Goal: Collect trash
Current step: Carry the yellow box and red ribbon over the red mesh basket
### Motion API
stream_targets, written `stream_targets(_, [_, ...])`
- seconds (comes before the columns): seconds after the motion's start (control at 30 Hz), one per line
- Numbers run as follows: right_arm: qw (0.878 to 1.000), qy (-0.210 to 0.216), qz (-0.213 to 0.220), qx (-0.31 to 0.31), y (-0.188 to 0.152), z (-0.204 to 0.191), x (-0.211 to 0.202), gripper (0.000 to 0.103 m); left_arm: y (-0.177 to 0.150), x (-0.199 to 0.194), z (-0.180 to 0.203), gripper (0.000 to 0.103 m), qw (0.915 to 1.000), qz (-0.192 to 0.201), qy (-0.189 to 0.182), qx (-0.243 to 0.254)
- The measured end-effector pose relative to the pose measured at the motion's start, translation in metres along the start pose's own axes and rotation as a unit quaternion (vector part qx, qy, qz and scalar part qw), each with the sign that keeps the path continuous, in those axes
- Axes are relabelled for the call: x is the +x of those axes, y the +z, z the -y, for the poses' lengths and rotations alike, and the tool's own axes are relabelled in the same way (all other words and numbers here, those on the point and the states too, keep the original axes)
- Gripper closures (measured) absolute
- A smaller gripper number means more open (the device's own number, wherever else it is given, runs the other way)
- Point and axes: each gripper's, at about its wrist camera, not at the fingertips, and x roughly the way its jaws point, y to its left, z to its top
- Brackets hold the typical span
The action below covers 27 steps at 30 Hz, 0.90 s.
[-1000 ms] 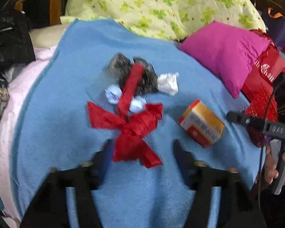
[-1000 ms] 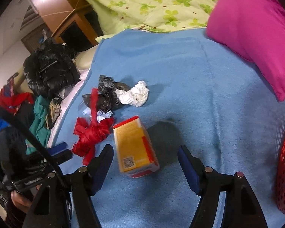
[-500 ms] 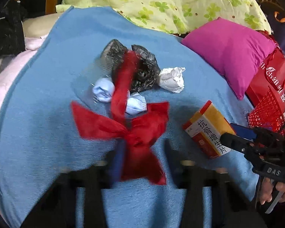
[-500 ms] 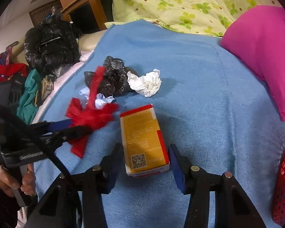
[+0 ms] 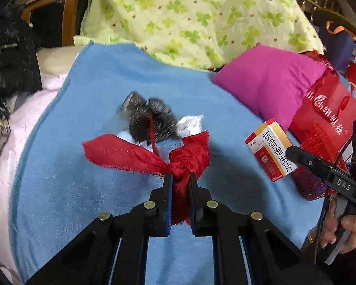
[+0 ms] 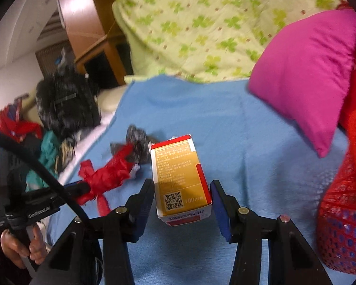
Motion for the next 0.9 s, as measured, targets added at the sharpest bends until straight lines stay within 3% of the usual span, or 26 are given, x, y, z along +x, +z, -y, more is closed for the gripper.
stream_targets(0.4, [0.991, -0.007, 0.132, 0.020, 0.007, 0.015, -0.099, 0.051, 0.028, -0.068, 0.079, 0.091, 0.9956, 0.074, 0.016, 0.056])
stream_targets(0.57, [0.983, -0.034, 0.175, 0.036, 0.002, 0.035, -0.132, 0.052, 0.031, -0.080, 0.112, 0.091, 0.9910, 0.096, 0.033, 0.088])
stream_targets(0.9, [0.966, -0.071, 0.240, 0.067, -0.009, 0.072, -0.181, 0.051, 0.036, -0.088, 0.169, 0.091, 0.9841, 0.114, 0.028, 0.133])
